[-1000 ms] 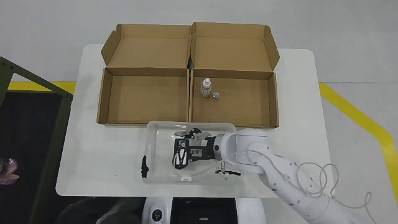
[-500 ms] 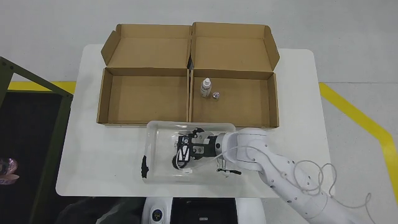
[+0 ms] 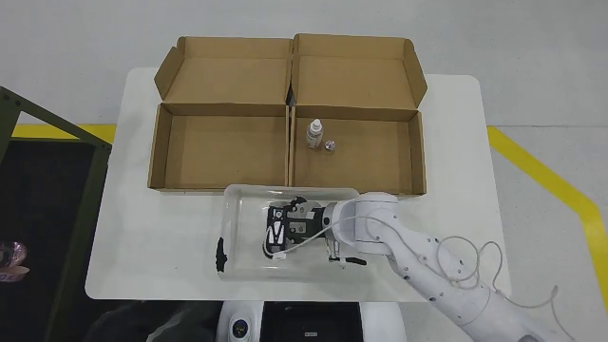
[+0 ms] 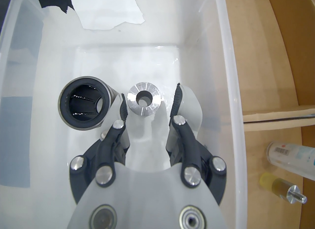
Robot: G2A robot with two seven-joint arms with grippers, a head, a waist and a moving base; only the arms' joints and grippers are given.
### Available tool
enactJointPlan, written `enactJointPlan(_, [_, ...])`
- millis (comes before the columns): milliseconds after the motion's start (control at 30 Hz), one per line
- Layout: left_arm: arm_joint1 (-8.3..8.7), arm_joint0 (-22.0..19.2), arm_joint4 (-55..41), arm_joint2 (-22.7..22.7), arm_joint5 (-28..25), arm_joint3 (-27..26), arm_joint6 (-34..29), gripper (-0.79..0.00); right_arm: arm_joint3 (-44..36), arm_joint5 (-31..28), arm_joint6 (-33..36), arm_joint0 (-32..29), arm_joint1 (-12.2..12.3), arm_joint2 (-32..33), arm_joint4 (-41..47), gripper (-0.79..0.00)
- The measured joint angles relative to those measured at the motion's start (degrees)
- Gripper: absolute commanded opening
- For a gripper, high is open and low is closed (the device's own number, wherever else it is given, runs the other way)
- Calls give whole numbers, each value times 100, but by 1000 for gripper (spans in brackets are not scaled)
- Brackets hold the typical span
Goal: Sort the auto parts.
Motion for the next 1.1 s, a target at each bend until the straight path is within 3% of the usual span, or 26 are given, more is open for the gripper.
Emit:
enactJointPlan(600, [0, 0, 0, 0, 0, 0, 0, 0, 654, 1, -74, 337, -223, -347, 117, -434])
enactJointPlan(633, [0, 0, 0, 0, 0, 0, 0, 0, 668, 1, -75, 344, -230, -355, 120, -489])
enactJointPlan(667, [0, 0, 0, 0, 0, 0, 0, 0, 682, -2, -75, 350, -237, -363, 124, -631])
enactJointPlan(700, [0, 0, 0, 0, 0, 0, 0, 0, 698, -10, -75, 356, -245, -371, 129, -680])
enactJointPlan(733, [0, 0, 0, 0, 0, 0, 0, 0, 706, -17, -76, 360, -250, -376, 132, -785])
enactJointPlan(1100, [0, 0, 0, 0, 0, 0, 0, 0, 506, -107, -97, 367, -270, -324, 133, -785])
